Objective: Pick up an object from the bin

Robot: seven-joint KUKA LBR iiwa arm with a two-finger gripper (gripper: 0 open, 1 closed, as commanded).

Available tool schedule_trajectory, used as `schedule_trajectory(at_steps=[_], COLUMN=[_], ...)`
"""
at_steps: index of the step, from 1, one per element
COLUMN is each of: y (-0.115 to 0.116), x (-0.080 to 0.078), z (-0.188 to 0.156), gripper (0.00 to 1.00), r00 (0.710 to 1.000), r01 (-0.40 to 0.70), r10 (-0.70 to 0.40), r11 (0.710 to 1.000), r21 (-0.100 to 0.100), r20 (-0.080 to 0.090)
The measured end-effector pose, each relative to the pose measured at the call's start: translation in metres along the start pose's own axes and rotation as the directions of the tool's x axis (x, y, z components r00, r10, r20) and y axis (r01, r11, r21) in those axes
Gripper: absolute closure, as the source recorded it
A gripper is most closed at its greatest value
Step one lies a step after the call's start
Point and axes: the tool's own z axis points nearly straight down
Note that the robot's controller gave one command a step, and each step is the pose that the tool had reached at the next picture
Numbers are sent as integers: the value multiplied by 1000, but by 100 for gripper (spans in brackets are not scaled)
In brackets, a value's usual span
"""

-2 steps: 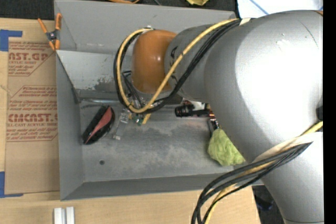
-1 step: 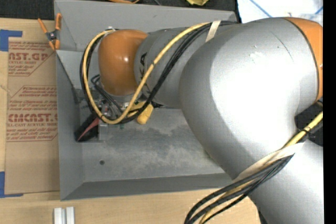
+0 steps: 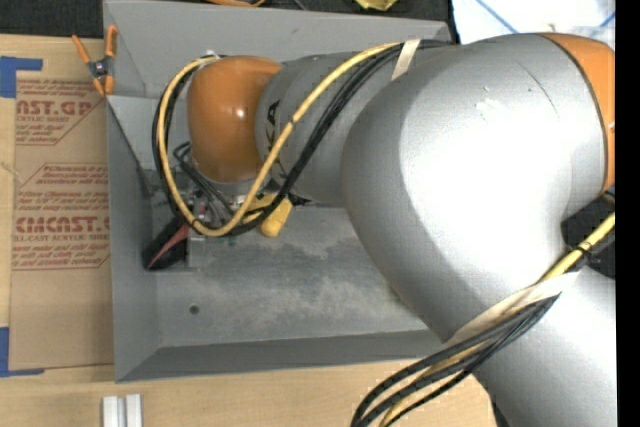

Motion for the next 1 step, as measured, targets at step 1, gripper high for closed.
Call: schedule_trajectory(at_steps=[1], y=[-1], x=[0], z=[-1], gripper=[100], r00=[1000], r01=[-1], r10=[1], r11=[1000], r21=[1], r20=[-1])
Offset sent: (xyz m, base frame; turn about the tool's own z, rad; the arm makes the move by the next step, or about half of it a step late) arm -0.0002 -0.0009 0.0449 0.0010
